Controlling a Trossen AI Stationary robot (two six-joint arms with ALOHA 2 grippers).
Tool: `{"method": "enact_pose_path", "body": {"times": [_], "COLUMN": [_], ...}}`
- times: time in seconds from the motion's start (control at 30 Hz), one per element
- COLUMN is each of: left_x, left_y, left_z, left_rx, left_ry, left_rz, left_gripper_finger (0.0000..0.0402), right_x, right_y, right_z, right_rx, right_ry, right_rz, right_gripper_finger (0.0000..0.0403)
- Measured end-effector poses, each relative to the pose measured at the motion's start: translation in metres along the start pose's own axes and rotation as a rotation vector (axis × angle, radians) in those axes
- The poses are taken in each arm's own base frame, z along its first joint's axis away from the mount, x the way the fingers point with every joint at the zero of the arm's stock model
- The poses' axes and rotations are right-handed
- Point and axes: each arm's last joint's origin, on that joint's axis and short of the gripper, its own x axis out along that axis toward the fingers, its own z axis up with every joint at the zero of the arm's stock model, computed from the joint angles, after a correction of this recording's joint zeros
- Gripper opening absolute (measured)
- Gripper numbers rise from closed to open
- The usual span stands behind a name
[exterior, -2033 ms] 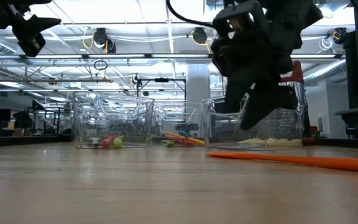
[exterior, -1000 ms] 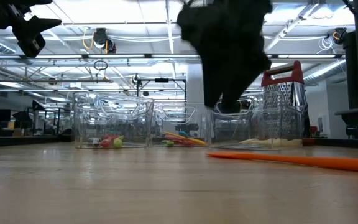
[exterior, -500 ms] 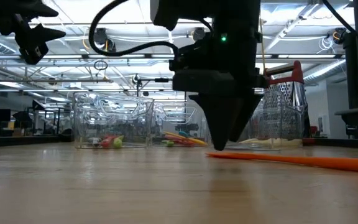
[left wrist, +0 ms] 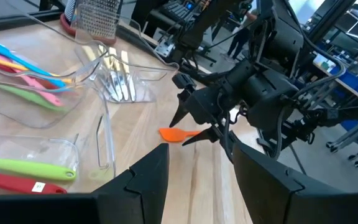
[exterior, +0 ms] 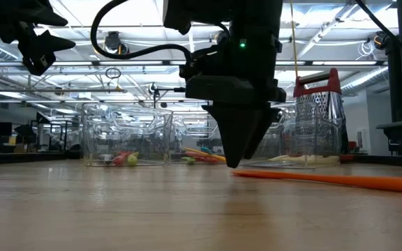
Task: Pick & Place Kitchen Items
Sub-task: Put the orange spatula into the middle transparent bin
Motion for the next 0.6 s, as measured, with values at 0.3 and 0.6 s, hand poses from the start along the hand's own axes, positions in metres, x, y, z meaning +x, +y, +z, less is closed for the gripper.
{"method": "enact_pose_path", "body": {"times": [0.3, 0.6], "left_x": [0.0, 0.0], "left_y": [0.0, 0.0001], "left_z": [0.0, -0.0001], "left_rx": [0.0, 0.001], "left_ry": [0.0, 0.0], "left_rz": [0.0, 0.0], "left_gripper_finger": [0.0179, 0.0179], "right_x": [0.0001, 0.0011], "right_y": [-0.0002, -0.0022], "right_z": [0.0001, 0.0004], "right_rx": [-0.091, -0.096], "right_ry": [0.004, 0.11], "right_rz": [0.002, 0.086], "right_gripper_finger": [0.0215, 0.0215]}}
